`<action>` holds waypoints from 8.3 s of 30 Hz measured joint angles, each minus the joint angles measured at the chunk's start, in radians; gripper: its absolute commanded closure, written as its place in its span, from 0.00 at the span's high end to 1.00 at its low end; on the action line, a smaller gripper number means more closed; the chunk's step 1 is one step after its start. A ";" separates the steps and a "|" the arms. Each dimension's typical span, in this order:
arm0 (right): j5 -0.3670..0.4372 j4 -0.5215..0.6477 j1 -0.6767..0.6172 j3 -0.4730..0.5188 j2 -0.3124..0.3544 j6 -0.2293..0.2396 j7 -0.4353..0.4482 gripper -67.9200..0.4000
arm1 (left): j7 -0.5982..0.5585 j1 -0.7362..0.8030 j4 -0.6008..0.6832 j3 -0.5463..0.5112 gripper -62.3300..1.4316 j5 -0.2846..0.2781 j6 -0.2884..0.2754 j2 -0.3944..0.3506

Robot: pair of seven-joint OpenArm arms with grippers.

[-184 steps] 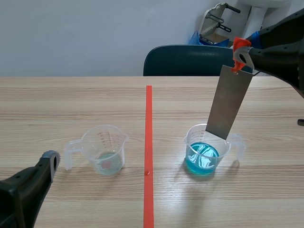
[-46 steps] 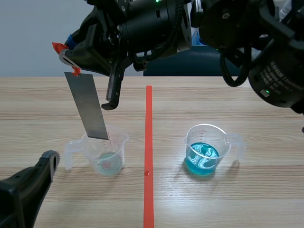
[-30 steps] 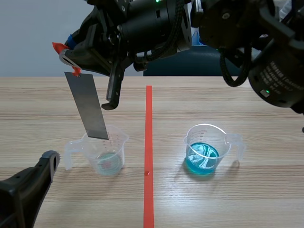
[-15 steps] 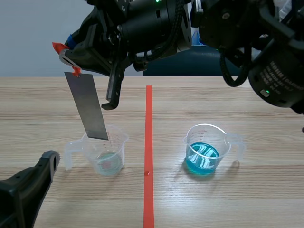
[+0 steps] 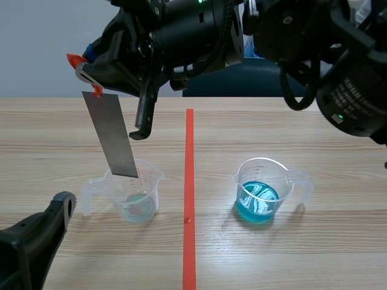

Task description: Do the redox reaction experiment

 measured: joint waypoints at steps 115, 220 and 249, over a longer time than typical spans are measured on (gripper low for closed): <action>-0.615 -0.462 0.000 -0.148 -0.014 -0.058 0.779 0.52 | 0.000 0.000 0.000 0.000 1.00 0.000 0.000 0.000; -0.615 -0.462 0.000 -0.148 -0.019 -0.028 0.798 1.00 | 0.000 0.000 0.000 0.000 1.00 0.000 0.000 0.000; -0.476 -0.407 -0.089 -0.121 0.077 -0.192 0.798 1.00 | 0.035 -0.001 0.000 0.000 1.00 0.000 0.001 0.000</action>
